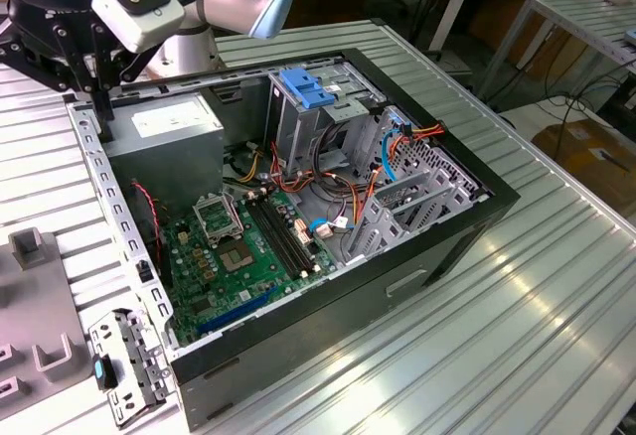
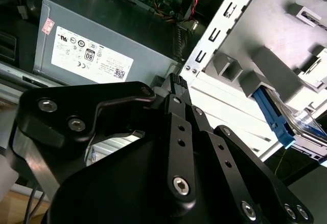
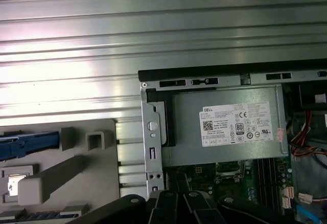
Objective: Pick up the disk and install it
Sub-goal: 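Reach for the disk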
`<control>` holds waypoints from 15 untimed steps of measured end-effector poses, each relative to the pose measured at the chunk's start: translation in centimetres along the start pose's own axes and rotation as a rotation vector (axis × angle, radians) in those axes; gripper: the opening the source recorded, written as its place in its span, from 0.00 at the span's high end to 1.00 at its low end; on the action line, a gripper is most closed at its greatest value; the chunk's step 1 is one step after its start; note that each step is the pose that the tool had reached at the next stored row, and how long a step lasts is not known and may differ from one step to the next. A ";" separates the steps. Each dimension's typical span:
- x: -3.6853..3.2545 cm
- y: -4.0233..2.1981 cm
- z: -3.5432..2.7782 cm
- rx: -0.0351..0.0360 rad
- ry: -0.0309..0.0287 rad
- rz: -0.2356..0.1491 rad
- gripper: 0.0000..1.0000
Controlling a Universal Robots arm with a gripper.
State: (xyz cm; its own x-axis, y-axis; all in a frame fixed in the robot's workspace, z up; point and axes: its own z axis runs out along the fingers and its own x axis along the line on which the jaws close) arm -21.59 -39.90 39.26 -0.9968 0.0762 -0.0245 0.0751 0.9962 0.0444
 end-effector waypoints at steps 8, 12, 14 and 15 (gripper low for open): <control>1.01 -0.07 0.03 -0.0002 0.0000 0.000 0.89; 1.69 -0.09 0.03 -0.0001 0.0000 0.000 0.89; 2.01 -0.09 0.03 -0.0002 0.0000 0.000 0.89; 2.20 -0.10 0.04 -0.0002 0.0000 0.000 0.89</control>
State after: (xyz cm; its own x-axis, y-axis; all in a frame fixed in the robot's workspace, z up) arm -23.79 -39.82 39.17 -0.9968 0.0762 -0.0245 0.0750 0.9962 0.0446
